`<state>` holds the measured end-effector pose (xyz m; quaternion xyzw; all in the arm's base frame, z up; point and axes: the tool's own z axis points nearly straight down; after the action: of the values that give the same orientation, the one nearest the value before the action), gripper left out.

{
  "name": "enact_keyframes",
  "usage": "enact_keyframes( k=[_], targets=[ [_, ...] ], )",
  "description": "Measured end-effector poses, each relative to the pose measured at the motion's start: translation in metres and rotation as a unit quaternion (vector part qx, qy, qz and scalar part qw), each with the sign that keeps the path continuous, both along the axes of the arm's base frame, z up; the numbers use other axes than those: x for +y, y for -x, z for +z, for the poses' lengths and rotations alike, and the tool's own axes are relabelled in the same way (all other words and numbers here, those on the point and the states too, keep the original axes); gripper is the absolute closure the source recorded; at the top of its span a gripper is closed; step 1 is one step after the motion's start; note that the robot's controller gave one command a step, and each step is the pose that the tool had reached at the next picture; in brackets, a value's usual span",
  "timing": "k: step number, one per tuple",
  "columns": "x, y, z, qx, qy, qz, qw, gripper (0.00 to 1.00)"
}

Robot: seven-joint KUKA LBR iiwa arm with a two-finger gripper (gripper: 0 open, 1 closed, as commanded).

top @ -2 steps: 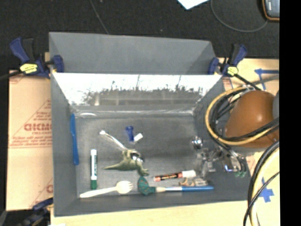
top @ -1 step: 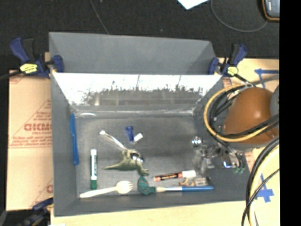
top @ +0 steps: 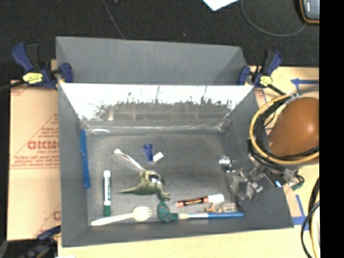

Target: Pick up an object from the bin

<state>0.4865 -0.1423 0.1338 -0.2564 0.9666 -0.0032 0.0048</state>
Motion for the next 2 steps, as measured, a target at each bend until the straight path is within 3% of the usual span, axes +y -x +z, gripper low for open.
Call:
enact_keyframes(
  k=[1,2],
  targets=[
    [0.041,-0.002,-0.04,-0.0012,-0.003,-0.235,0.9721,1.0],
    [0.055,-0.004,-0.05,-0.0049,-0.002,-0.179,0.9838,1.0]
  ],
)
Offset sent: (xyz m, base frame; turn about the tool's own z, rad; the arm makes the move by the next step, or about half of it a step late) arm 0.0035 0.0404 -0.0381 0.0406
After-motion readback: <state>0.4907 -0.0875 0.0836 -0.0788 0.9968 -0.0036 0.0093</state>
